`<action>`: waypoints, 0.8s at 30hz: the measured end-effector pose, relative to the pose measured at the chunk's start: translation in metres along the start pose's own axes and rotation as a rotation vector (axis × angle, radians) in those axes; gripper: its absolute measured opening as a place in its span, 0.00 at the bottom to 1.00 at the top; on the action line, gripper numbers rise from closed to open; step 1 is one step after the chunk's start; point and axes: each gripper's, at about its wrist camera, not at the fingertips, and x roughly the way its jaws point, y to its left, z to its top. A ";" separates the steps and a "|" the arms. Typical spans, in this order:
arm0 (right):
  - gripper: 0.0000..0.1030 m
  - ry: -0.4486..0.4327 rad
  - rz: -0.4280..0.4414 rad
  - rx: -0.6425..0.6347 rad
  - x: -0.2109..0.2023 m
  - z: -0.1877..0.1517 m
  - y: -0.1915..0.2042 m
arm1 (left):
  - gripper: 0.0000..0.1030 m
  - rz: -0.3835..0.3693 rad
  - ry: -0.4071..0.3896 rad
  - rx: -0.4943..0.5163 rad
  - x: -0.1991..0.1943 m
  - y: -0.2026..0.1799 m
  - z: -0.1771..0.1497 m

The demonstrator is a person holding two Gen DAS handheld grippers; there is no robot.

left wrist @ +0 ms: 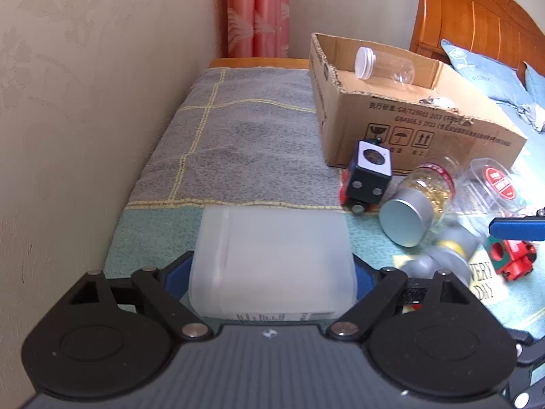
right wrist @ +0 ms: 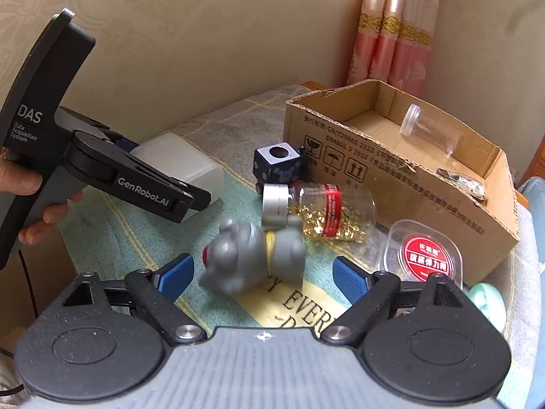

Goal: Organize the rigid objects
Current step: 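Carry both items over the box while the right gripper releases the grey toy inside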

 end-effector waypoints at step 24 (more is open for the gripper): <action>0.71 0.010 0.036 0.001 -0.002 0.003 0.002 | 0.80 0.008 -0.007 0.042 -0.016 -0.004 0.007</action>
